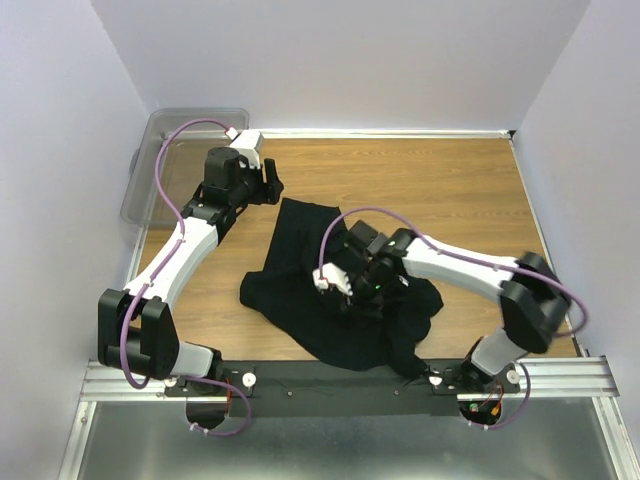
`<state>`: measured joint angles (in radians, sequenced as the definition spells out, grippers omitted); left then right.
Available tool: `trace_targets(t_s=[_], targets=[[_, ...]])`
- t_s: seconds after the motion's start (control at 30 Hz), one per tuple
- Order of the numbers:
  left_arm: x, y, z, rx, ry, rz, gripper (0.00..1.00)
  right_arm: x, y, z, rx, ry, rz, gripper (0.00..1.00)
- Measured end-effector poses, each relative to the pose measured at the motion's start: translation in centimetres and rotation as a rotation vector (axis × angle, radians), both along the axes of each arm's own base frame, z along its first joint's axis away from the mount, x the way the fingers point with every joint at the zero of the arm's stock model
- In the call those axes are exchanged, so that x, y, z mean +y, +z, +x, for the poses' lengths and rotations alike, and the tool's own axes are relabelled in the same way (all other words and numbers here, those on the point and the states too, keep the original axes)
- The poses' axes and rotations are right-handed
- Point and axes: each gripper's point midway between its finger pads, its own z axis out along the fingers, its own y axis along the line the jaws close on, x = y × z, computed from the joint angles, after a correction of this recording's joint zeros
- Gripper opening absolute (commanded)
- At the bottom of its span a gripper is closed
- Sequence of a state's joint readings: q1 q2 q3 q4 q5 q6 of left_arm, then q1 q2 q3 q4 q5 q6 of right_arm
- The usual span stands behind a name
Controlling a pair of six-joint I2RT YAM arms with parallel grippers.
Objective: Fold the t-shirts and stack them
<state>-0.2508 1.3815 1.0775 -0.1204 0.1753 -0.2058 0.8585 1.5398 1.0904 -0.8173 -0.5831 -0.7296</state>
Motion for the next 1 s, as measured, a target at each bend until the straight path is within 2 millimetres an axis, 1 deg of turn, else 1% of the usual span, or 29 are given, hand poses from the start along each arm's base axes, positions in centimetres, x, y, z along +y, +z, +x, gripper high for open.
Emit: trace_targets(t_s=[0.07, 0.1, 0.13, 0.17, 0.2, 0.23, 0.27, 0.3, 0.37, 0.4, 0.43, 0.47, 0.53, 0.7, 0.77, 0.87, 0.93, 1.0], targets=[[0.1, -0.1, 0.0, 0.002, 0.004, 0.003, 0.72, -0.7, -2.6, -0.8, 0.057, 0.018, -0.073, 0.65], [0.1, -0.1, 0.0, 0.001, 0.007, 0.004, 0.72, -1.4, -3.5, -1.0, 0.075, 0.007, -0.102, 0.65], [0.2, -0.1, 0.1, 0.001, 0.009, 0.005, 0.72, -1.9, -3.8, -1.0, 0.082, -0.009, -0.113, 0.65], [0.2, -0.1, 0.1, 0.001, 0.01, 0.006, 0.72, -2.5, -3.6, -0.2, 0.088, -0.062, -0.115, 0.66], [0.2, -0.1, 0.1, 0.002, 0.011, 0.006, 0.72, -3.0, -3.1, 1.2, 0.078, -0.129, -0.097, 0.66], [0.2, -0.1, 0.1, 0.001, 0.011, 0.007, 0.72, -3.5, -2.2, 3.3, 0.052, -0.214, -0.059, 0.66], [0.2, -0.1, 0.1, 0.001, 0.011, 0.007, 0.72, -4.4, -0.8, 6.4, 0.004, -0.329, -0.007, 0.67], [0.2, -0.1, 0.1, 0.001, 0.011, 0.007, 0.72, -5.1, 0.2, 8.4, -0.028, -0.404, 0.024, 0.68], [0.2, -0.1, 0.1, 0.001, 0.01, 0.007, 0.72, -7.3, 2.6, 13.1, -0.121, -0.568, 0.073, 0.69], [0.2, -0.1, 0.1, 0.001, 0.01, 0.007, 0.72, -7.9, 3.4, 14.6, -0.153, -0.619, 0.092, 0.7], [0.2, -0.1, 0.0, 0.002, 0.01, 0.007, 0.72, -8.0, 3.8, 15.4, -0.173, -0.639, 0.103, 0.72], [0.2, -0.1, 0.0, 0.002, 0.01, 0.007, 0.72, -7.9, 3.9, 15.8, -0.18, -0.644, 0.109, 0.73], [0.2, -0.1, 0.0, 0.002, 0.01, 0.007, 0.72, -7.8, 3.3, 15.6, -0.169, -0.637, 0.099, 0.73], [0.2, -0.1, 0.1, 0.001, 0.01, 0.007, 0.72, -8.5, -0.1, 14.6, -0.117, -0.595, 0.025, 0.74], [0.2, -0.1, 0.0, 0.002, 0.01, 0.007, 0.72, -9.0, -1.1, 14.3, -0.1, -0.578, -0.005, 0.74], [0.2, -0.1, 0.0, 0.002, 0.01, 0.007, 0.72, -9.6, -2.2, 13.9, -0.086, -0.539, -0.038, 0.73], [0.2, -0.1, 0.0, 0.002, 0.01, 0.007, 0.72, -10.0, -3.1, 13.4, -0.063, -0.517, -0.065, 0.7], [0.2, -0.1, 0.0, 0.002, 0.01, 0.007, 0.72, -10.3, -4.4, 12.8, -0.021, -0.498, -0.103, 0.55]])
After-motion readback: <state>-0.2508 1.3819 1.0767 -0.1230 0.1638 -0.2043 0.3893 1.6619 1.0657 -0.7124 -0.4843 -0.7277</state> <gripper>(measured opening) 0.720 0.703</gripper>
